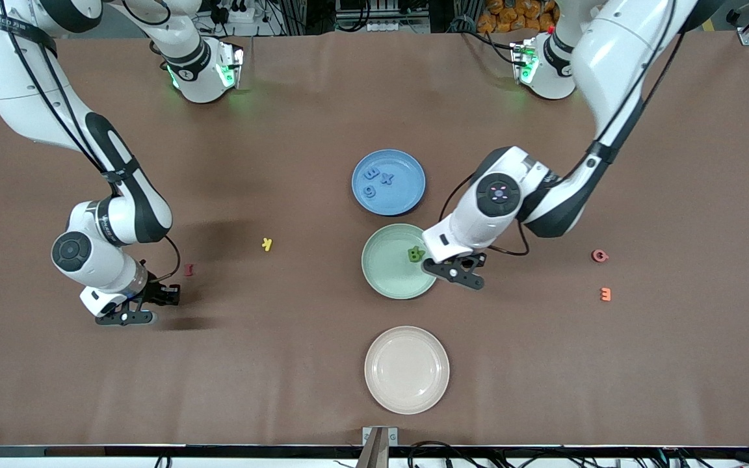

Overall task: Sort letters by color into matching plates
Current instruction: 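Carry the green p with the left gripper onto the green plate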

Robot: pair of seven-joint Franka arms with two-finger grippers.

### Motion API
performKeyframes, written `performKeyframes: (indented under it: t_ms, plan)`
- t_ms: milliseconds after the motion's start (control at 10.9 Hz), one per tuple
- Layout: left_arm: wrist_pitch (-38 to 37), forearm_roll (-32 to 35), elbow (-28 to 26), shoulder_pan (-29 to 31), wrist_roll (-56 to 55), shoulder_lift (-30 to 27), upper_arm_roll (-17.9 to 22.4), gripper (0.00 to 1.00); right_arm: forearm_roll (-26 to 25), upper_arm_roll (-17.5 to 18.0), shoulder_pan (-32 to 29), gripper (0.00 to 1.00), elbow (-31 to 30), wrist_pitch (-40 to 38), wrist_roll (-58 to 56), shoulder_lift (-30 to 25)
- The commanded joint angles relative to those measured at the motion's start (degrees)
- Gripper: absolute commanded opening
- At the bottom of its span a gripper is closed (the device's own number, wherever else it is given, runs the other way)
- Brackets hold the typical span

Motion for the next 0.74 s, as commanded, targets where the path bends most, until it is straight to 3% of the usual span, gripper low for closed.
performKeyframes:
  t_ms: [0, 92, 644]
  plan:
    - [-1.31, 1.37, 4.29, -10.93, -7.83, 2.50, 7.93, 0.00, -1.01, 0.54, -0.73, 0.36, -2.10, 1.14, -0.20, -0.40]
    - [-1.23, 1.20, 4.64, -12.53, -8.12, 2.76, 9.61, 0.00, -1.01, 0.54, -0.73, 0.35, -2.10, 1.14, -0.20, -0.40]
    - [-0.88, 1.37, 7.20, -16.23, -12.51, 6.72, 10.32, 0.00, -0.93, 0.63, -0.73, 0.28, -1.92, 0.44, 0.15, -0.84]
